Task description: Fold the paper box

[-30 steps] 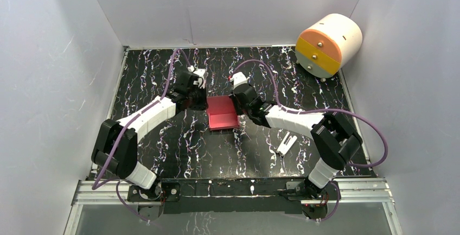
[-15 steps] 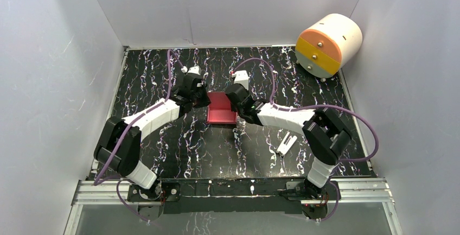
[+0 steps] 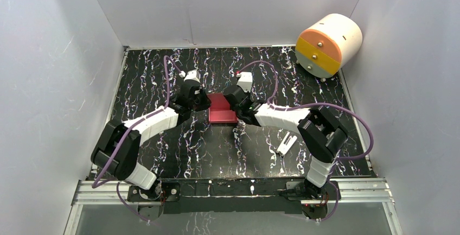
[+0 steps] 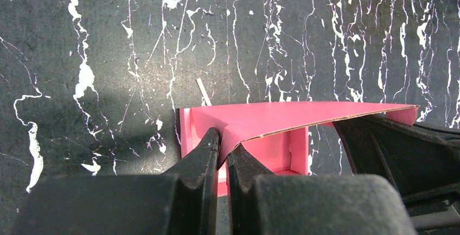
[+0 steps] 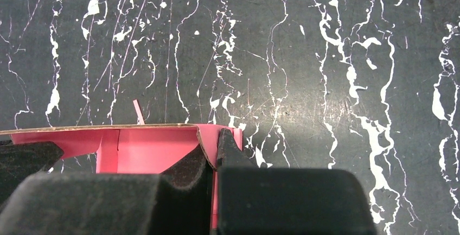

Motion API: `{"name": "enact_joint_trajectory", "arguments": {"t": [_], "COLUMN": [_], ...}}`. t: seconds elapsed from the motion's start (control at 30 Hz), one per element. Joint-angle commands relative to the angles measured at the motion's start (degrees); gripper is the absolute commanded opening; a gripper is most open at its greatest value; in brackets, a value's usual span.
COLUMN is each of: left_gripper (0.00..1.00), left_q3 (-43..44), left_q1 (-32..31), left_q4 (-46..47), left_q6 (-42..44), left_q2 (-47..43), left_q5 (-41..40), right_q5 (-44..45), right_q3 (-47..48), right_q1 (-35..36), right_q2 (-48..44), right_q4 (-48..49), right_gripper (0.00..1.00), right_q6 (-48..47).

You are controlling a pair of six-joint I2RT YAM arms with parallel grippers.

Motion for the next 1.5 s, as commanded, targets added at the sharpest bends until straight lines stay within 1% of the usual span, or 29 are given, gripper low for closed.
{"name": "enact_joint_trajectory", "arguments": {"t": [0.0, 0.23, 0.3, 0.37, 0.53, 0.63, 0.73, 1.03, 1.17, 1.37, 1.4, 1.47], "left_gripper": [0.00, 0.01, 0.01, 0.01, 0.02, 0.02, 0.02, 0.02, 0.02, 0.02, 0.02, 0.02], "left_q3": [-2.05, -6.06, -8.21, -9.06, -10.46, -12.04, -13.83, -18.87, -20.51, -21.34, -21.29, -21.03], "left_q1": [-0.21, -0.30, -0.30, -0.32, -0.30, -0.37, -0.47, -1.51, -2.12, -2.69, -2.68, -2.76], "left_q4": [1.99, 2.16, 2.56, 3.18, 2.44, 2.66, 3.91, 6.31, 7.53, 6.79, 6.18, 5.09], "left_q6": [-2.11, -1.87, -2.02, -2.09, -1.33, -1.07, -0.88, -1.43, -1.49, -1.37, -1.20, -0.71], "left_q2": [-3.03, -6.00, -7.51, -7.84, -9.22, -10.31, -10.66, -13.28, -13.59, -13.72, -13.81, -13.92], "left_q5": [1.01, 0.92, 0.49, 0.86, 0.10, 0.02, 1.40, 0.70, 0.48, -1.67, -2.35, -3.38], "right_q5": [0.88, 0.93, 0.66, 0.16, -1.10, -2.59, -3.87, -6.53, -7.95, -9.01, -9.44, -10.13], "right_q3": [-1.10, -5.27, -8.23, -9.27, -10.00, -12.25, -15.21, -17.60, -19.42, -22.21, -22.56, -23.44], "right_q1": [0.37, 0.37, 0.37, 0.37, 0.37, 0.37, 0.33, 0.55, 0.72, 0.80, 0.81, 0.81], "right_q2": [0.80, -0.34, -1.71, -2.04, -3.29, -4.78, -5.54, -6.21, -6.60, -7.09, -7.61, -9.20], "right_q4": [1.03, 1.55, 3.72, 4.98, 6.19, 9.16, 12.81, 13.55, 16.55, 19.20, 19.44, 19.91], "right_gripper": [0.01, 0.02, 0.06, 0.09, 0.12, 0.15, 0.17, 0.21, 0.25, 0.26, 0.27, 0.33], "right_q6": [6.16, 8.55, 9.32, 9.19, 6.28, 5.78, 6.23, 7.84, 7.95, 6.03, 5.21, 2.76]}}
